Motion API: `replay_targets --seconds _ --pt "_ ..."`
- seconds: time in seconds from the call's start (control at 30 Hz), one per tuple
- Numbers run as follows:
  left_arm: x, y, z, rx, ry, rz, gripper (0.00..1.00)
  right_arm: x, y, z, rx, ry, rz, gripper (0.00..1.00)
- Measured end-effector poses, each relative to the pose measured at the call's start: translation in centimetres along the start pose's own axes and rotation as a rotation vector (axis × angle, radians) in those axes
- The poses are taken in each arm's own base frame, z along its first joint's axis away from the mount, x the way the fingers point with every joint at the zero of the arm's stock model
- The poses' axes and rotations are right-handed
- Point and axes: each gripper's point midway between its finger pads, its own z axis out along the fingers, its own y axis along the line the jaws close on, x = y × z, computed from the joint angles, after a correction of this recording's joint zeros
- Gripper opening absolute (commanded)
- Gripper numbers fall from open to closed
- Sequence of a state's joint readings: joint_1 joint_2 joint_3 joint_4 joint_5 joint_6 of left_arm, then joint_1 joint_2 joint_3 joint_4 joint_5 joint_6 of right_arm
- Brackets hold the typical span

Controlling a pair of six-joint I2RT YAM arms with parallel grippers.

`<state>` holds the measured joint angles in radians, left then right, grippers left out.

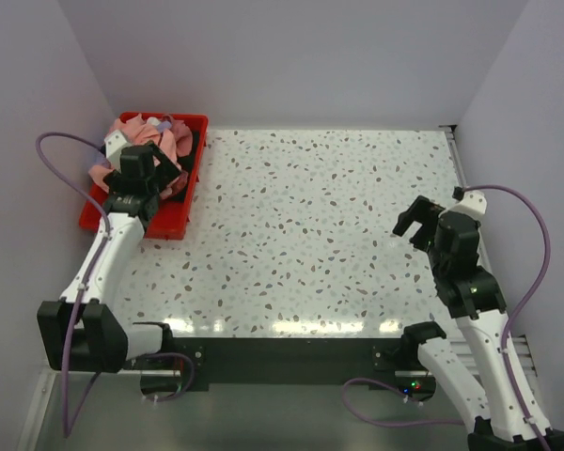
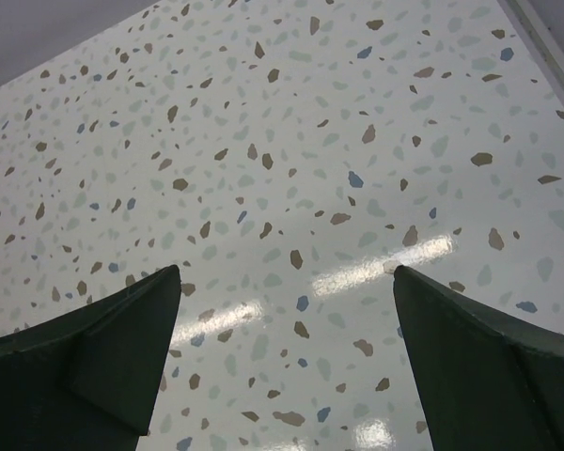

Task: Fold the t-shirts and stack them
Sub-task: Grab the tshirt from the pile

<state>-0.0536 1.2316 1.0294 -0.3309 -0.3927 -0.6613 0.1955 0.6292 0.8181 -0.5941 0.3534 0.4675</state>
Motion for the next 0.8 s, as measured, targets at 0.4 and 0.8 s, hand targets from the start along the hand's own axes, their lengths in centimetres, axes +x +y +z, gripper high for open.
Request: replay_targets --seconds 0.4,0.8 --pt "1.2 2.7 10.0 -0.109 0.145 0.006 0.98 0.9 0.9 0.4 -0.046 0.047 -0.032 0.99" --pt "3.4 1.0 13.3 -0.041 0.234 0.043 0.00 1.6 1.6 0.5 -0.087 0.084 -0.052 0.99"
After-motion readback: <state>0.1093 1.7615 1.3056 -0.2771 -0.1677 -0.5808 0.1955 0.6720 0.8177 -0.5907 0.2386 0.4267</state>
